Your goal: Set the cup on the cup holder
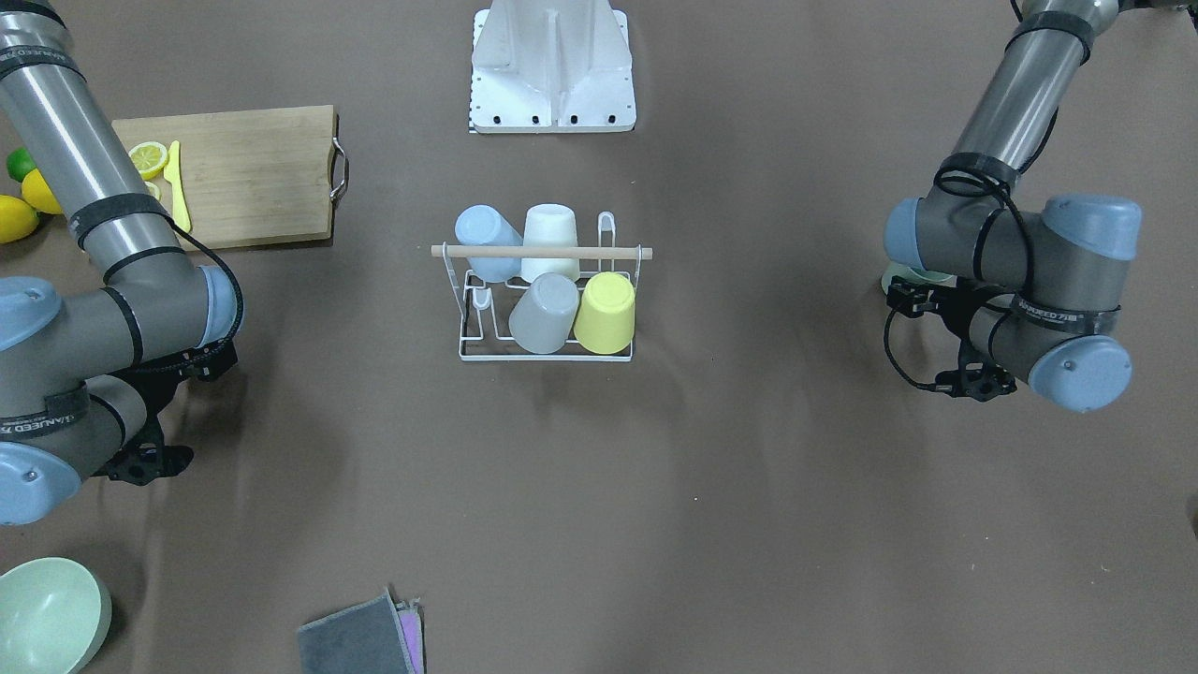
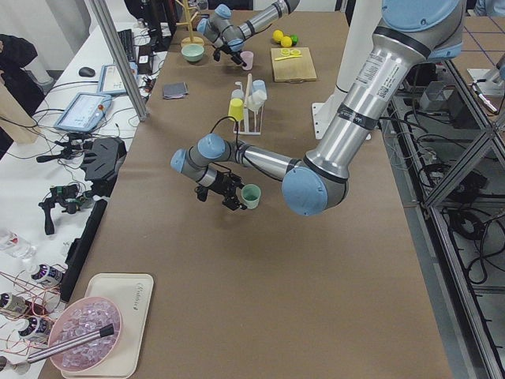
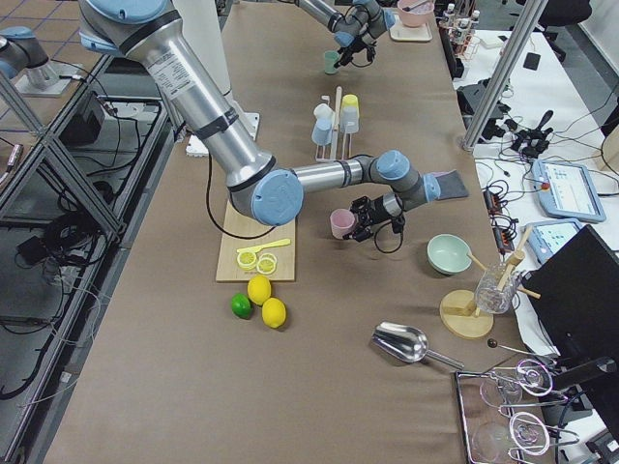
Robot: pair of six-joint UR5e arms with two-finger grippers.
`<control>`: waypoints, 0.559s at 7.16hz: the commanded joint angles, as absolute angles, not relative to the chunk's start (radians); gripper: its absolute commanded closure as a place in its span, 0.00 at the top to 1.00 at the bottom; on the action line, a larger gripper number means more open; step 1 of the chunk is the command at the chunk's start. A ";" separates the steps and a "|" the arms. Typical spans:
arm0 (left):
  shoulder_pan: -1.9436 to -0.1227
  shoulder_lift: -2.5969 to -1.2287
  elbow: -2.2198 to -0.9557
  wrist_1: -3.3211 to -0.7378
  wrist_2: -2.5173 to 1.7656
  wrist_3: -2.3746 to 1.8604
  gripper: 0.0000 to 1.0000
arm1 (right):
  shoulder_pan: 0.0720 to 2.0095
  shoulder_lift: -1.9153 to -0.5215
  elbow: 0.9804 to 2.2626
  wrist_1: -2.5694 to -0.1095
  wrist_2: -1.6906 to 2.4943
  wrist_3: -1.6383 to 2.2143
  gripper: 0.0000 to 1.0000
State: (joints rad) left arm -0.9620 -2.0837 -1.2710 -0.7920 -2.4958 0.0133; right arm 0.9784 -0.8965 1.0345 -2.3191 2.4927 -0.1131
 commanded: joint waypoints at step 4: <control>-0.919 -2.083 -1.270 -0.778 -2.542 0.020 0.76 | 0.973 -0.899 1.026 -2.322 2.493 -0.114 0.45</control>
